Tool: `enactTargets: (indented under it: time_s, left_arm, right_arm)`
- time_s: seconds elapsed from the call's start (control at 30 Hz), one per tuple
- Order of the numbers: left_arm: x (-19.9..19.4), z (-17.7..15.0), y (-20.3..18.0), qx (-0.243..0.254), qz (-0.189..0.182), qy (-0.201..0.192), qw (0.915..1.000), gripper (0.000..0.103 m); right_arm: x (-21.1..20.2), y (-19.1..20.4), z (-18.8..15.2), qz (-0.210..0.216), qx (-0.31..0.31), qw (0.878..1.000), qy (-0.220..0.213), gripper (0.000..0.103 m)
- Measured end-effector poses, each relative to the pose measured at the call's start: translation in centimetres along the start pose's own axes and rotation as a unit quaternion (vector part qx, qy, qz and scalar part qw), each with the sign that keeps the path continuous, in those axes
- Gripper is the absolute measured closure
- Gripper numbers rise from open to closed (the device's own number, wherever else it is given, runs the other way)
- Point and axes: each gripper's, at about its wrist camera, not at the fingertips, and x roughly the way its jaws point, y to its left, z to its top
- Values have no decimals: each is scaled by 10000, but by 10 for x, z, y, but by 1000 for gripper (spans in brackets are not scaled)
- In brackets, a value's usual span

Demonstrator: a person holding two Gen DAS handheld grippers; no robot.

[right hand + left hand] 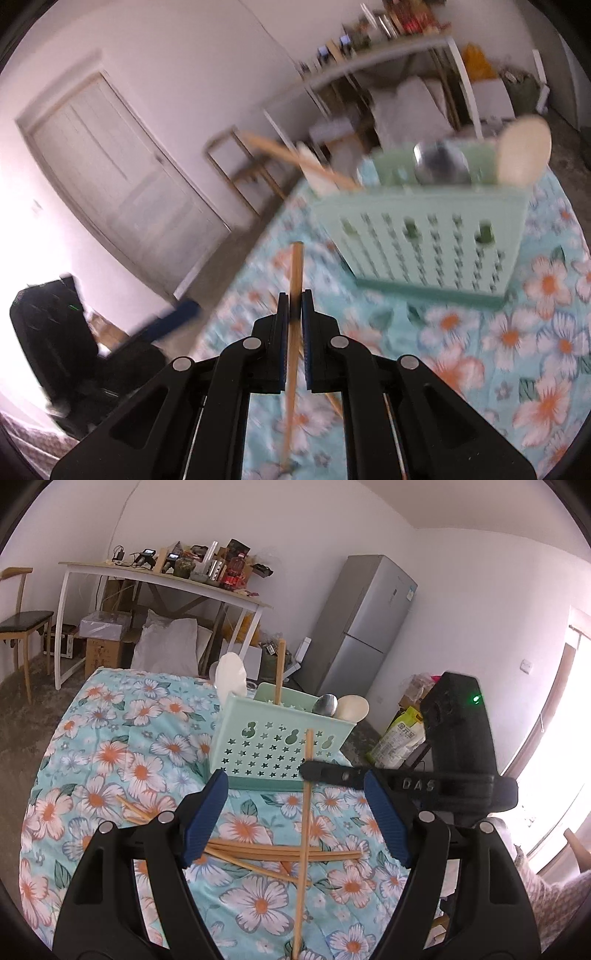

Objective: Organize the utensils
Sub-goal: 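Lower the wooden chopstick into the green holder with the right tool and open it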

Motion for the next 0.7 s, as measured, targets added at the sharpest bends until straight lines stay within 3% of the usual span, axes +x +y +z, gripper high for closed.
enactTargets:
  time_s: [0.07,0.17,0.3,0.53,0.7]
  left_arm:
    - [-2,-2,4,-50,35,-21,10000,31]
    - [-5,-4,12,-162,72,-33,9998,31]
    - [-8,-7,24,-322,132,-71,9994,31]
    - [-15,-9,47,-549,257,-158,9980,31]
    - [-20,-12,65,-718,354,-214,9966,31]
  right_arm:
    - [-2,5,-3,266,-76,9996,10,96]
    - [2,9,-4,-225,-318,9991,172,95]
    - [-8,16,4,-40,-349,9994,29,96]
    - [-61,45,54,-72,-793,9926,-916,96]
    - [-110,66,104,-249,-1121,9761,-1842,96]
